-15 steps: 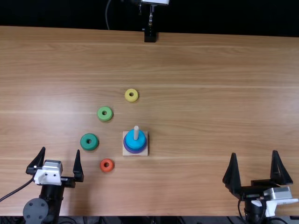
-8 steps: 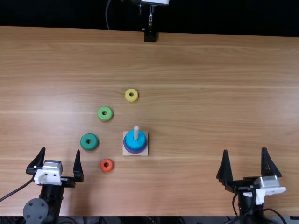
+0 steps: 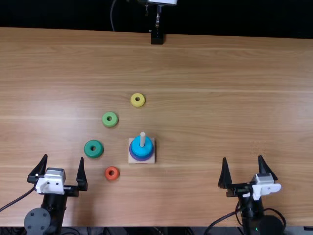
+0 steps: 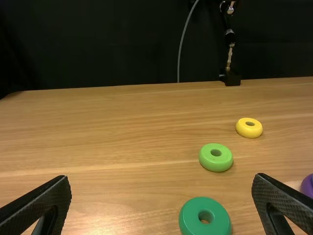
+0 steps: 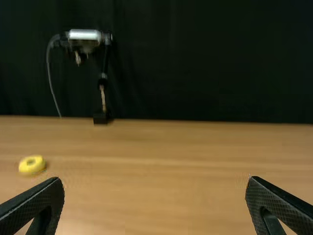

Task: Build the Hanoi tower: stack the rings onto the peg from bottom to top in this color order: purple, dark blue, light blue, dark green, light green, yellow, orange.

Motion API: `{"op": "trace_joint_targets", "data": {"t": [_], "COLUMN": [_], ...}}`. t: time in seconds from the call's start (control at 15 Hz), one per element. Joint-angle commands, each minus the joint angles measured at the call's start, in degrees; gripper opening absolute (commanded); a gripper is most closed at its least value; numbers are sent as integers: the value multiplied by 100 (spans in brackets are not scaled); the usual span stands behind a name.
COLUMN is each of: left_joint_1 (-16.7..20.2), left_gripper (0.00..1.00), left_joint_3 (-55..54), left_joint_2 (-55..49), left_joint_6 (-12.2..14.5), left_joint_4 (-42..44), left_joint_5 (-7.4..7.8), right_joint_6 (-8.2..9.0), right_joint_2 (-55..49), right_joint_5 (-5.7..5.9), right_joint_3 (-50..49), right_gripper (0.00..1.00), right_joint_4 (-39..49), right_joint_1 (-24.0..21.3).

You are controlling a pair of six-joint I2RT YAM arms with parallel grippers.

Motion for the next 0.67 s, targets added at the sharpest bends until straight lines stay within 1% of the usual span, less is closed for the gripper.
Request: {"op": "trace_joint_targets", "data": {"t": [0.0, 0.07, 0.2, 0.6], "left_joint_1": [17, 17, 17, 17], "left_gripper": [100, 100, 100, 100], "left_joint_3": [-95, -95, -95, -95], "left_joint_2": [-67, -67, -67, -67], "left_joint_6": [23, 23, 23, 23], "left_joint_4": [-131, -131, -131, -131], "left_joint_5": [98, 98, 98, 98], "right_joint_6": [-20, -52, -52, -62], "right_joint_2": [-73, -73, -73, -73], "right_joint_5": [-21, -11, 10, 0], "right_joint_3": [-55, -64, -64, -64], "right_gripper": [100, 100, 100, 100], "right_joint_4": [-235, -329, -435, -435], "right_joint_1": [-92, -92, -92, -83]}}
